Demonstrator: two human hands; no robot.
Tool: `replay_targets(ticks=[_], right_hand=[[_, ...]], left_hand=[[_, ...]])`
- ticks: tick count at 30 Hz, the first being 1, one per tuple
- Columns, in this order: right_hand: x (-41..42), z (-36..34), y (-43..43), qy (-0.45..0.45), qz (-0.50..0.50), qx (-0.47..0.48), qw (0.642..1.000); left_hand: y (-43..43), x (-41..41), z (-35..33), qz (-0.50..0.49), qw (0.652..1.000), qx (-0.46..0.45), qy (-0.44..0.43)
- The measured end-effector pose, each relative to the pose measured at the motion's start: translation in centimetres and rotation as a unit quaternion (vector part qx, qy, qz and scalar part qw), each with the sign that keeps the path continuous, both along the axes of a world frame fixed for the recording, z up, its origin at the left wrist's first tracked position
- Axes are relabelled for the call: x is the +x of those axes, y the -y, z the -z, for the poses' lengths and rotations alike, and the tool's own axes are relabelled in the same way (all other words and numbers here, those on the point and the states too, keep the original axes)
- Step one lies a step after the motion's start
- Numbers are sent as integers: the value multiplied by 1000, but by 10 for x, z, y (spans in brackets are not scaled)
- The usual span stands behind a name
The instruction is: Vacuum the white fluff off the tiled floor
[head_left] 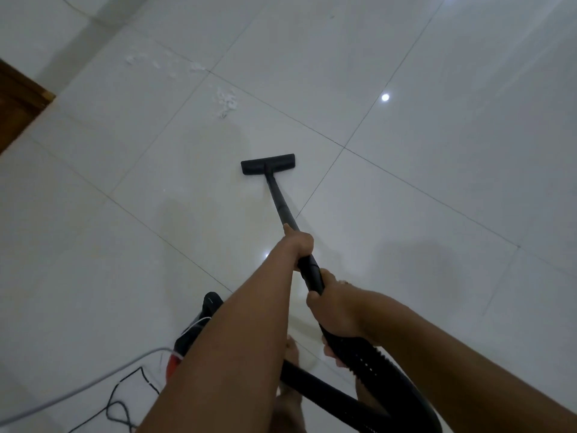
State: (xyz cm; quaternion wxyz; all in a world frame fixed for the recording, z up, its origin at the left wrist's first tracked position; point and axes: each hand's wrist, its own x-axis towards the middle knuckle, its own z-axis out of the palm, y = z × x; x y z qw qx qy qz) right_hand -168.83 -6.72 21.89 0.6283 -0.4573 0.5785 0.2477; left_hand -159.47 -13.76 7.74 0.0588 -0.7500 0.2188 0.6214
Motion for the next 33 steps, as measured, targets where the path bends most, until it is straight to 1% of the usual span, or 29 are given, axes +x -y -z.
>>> replay_targets(ticks=[3, 5, 8, 13, 19, 23, 28, 33], right_hand=[[-3, 23, 22, -3, 78, 31, 996], [-4, 25, 42, 18, 40, 25, 999], [-10, 31, 65, 27, 8, 30, 999], [-12, 40, 87, 60, 29, 32, 997], [-5, 59, 105, 77, 18, 26, 997], [5, 65, 124, 80, 68, 52, 993], [22, 74, 151, 87, 49, 18, 995], [51, 79, 178, 90, 77, 16, 993]], left_hand=[[19, 9, 16, -29, 999, -28, 23], [33, 9, 16, -60, 997, -30, 38], [51, 8, 16, -92, 995, -26, 27], [72, 13, 25, -89, 995, -32, 43], [91, 23, 32, -96, 993, -43, 47], [109, 34, 38, -97, 994, -38, 43], [138, 52, 43, -110, 992, -40, 41], [171, 79, 49, -67, 996, -45, 43]])
